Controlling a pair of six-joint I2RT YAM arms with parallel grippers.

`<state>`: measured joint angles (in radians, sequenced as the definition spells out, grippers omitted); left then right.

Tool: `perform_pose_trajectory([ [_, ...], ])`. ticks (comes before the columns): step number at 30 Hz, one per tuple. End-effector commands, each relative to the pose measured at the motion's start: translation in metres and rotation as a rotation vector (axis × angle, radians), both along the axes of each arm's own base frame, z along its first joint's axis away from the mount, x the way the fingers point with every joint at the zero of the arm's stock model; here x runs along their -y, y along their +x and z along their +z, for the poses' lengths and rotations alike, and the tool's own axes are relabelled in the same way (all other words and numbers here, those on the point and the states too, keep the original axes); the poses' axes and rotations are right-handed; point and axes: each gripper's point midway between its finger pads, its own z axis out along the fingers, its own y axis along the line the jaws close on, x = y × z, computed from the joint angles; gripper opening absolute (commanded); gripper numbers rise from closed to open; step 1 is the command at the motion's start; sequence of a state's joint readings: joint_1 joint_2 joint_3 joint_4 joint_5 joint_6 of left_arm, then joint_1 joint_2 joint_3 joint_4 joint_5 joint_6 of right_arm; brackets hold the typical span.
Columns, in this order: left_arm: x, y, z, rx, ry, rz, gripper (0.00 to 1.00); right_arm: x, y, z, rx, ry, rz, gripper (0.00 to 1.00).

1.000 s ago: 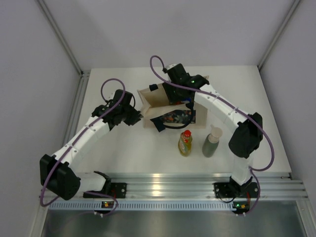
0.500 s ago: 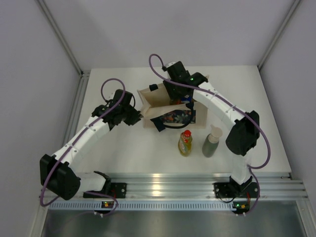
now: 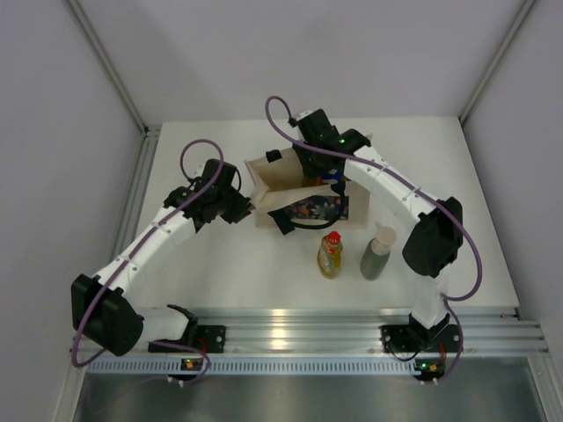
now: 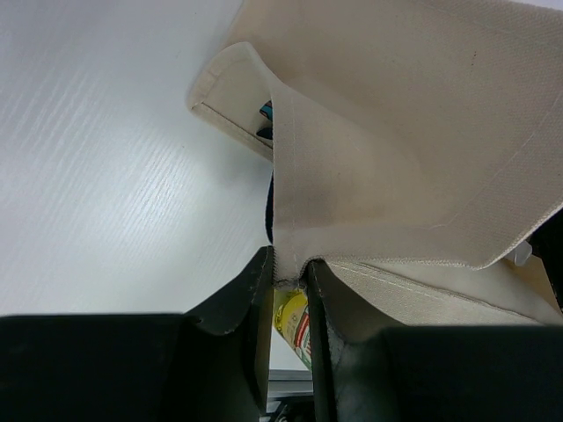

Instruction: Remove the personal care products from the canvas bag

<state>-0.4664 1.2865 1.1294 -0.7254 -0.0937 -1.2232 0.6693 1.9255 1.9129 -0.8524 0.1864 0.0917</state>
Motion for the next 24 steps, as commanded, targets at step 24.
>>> perform_pose_trajectory([
  [24,0.003,0.005,-0.003,-0.021,0.022,-0.015,0.0,0.023,-0.042,0.19,0.315,0.215,-0.006,0.0],
])
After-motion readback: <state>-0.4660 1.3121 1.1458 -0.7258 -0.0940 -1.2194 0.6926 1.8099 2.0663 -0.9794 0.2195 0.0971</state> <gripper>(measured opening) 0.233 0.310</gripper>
